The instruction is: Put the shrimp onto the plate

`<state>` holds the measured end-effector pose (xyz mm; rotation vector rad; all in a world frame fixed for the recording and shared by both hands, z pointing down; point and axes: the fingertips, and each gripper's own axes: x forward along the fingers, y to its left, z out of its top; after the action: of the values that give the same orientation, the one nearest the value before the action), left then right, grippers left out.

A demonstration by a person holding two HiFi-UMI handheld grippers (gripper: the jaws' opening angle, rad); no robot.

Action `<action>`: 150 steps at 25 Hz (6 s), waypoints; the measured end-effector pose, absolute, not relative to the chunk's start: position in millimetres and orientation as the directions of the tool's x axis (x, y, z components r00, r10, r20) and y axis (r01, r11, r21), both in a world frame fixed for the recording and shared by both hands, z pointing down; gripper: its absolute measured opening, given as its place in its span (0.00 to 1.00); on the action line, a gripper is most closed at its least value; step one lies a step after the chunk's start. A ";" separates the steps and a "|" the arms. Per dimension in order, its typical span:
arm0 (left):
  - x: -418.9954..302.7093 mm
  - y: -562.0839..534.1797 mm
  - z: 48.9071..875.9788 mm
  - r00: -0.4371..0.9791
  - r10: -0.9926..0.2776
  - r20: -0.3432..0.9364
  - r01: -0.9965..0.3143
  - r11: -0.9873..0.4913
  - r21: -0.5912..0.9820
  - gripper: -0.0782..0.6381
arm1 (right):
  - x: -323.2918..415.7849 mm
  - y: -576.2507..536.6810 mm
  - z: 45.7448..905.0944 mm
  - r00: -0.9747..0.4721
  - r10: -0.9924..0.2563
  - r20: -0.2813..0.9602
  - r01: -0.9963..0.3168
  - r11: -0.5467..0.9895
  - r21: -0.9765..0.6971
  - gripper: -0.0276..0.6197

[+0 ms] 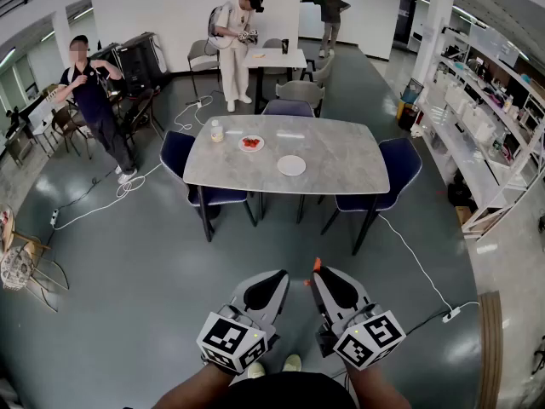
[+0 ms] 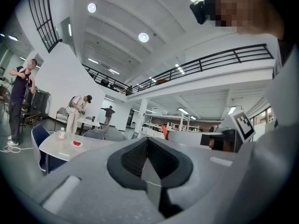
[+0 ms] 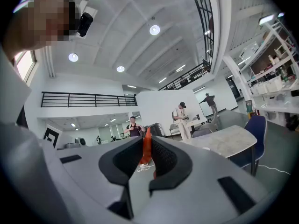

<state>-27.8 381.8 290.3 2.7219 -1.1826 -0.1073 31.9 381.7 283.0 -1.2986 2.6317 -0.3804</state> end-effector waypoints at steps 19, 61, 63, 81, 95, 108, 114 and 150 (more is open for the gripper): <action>-16.3 377.4 282.1 0.676 -0.736 -0.025 -0.719 -0.667 0.195 0.12 | 58.7 381.0 271.9 -0.591 -0.798 -0.119 -0.728 0.592 -0.346 0.14; -11.6 64.9 318.4 0.733 -0.680 -0.008 -0.670 -0.725 0.161 0.12 | 48.3 73.2 298.5 -0.503 -0.862 -0.069 -0.791 0.491 -0.365 0.14; -15.9 49.9 319.8 0.732 -0.681 -0.004 -0.671 -0.722 0.170 0.12 | 45.4 57.9 297.7 -0.499 -0.864 -0.066 -0.794 0.486 -0.365 0.14; -16.5 -107.9 333.7 0.655 -0.755 0.017 -0.747 -0.643 0.169 0.12 | 48.5 -107.4 315.1 -0.568 -0.822 -0.040 -0.746 0.535 -0.397 0.14; 14.6 -223.5 371.8 0.582 -0.811 0.050 -0.805 -0.567 0.173 0.12 | 73.5 -234.7 366.7 -0.665 -0.745 0.044 -0.677 0.577 -0.457 0.14; 0.3 -288.2 436.7 0.626 -0.772 0.108 -0.774 -0.600 0.203 0.12 | 59.1 -294.1 444.4 -0.607 -0.781 0.148 -0.743 0.492 -0.455 0.14; -4.9 -311.9 482.4 0.648 -0.752 0.121 -0.756 -0.617 0.217 0.12 | 50.1 -318.3 504.5 -0.591 -0.779 0.210 -0.773 0.472 -0.424 0.14; -30.2 -367.9 607.6 0.632 -0.753 0.184 -0.767 -0.574 0.286 0.12 | 27.6 -372.4 748.9 -0.288 -0.458 0.841 -0.756 0.648 0.094 0.14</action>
<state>-30.2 -367.9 607.6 2.5185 -1.2161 0.0599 27.6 -372.4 748.9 -1.7722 3.6047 -0.7505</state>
